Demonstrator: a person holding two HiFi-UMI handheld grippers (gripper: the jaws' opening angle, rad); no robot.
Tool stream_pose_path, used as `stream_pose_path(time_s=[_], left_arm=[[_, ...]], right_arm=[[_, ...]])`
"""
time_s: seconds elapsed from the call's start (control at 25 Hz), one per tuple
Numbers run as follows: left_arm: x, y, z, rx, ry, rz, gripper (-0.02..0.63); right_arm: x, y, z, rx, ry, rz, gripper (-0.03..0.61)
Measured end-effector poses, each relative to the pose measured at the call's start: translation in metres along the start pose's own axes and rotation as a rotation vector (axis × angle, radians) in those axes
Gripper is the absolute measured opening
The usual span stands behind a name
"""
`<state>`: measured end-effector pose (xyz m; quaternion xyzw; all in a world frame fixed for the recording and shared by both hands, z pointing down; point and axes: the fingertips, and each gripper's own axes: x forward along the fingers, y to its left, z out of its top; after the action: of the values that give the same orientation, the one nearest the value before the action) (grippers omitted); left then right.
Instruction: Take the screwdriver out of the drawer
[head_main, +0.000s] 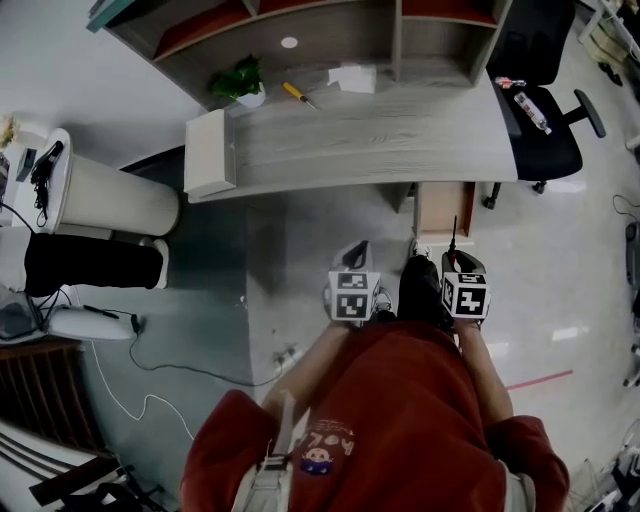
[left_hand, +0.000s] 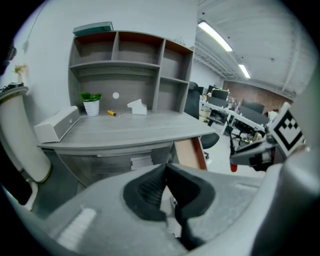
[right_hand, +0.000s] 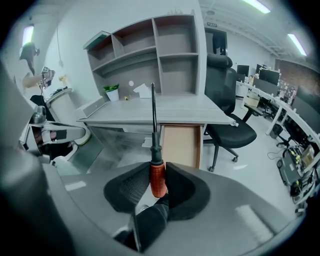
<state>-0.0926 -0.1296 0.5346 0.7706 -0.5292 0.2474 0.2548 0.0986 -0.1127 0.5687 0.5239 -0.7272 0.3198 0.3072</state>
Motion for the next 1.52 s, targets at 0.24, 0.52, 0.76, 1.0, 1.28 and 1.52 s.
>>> stream_pose_path(time_s=[0.24, 0.52, 0.76, 1.0, 1.28, 1.52], left_arm=[[-0.011, 0.001, 0.003, 0.021, -0.024, 0.013, -0.002], [-0.016, -0.002, 0.002, 0.027, -0.037, 0.008, -0.002], [-0.021, -0.004, 0.004, 0.038, -0.035, -0.002, -0.002], [-0.020, -0.006, 0.007, 0.047, -0.037, -0.014, -0.002], [-0.018, -0.007, 0.010, 0.047, -0.040, -0.026, -0.002], [-0.014, -0.005, 0.008, 0.043, -0.034, -0.031, -0.002]], right_arm=[[-0.004, 0.009, 0.001, 0.002, -0.019, 0.011, 0.095], [-0.007, 0.014, 0.001, -0.001, -0.023, 0.019, 0.095], [-0.009, 0.016, 0.006, -0.011, -0.036, 0.020, 0.095], [-0.012, 0.014, 0.011, -0.021, -0.048, 0.010, 0.095], [-0.008, 0.016, 0.011, -0.022, -0.047, 0.017, 0.095], [-0.007, 0.018, 0.012, -0.029, -0.044, 0.017, 0.095]])
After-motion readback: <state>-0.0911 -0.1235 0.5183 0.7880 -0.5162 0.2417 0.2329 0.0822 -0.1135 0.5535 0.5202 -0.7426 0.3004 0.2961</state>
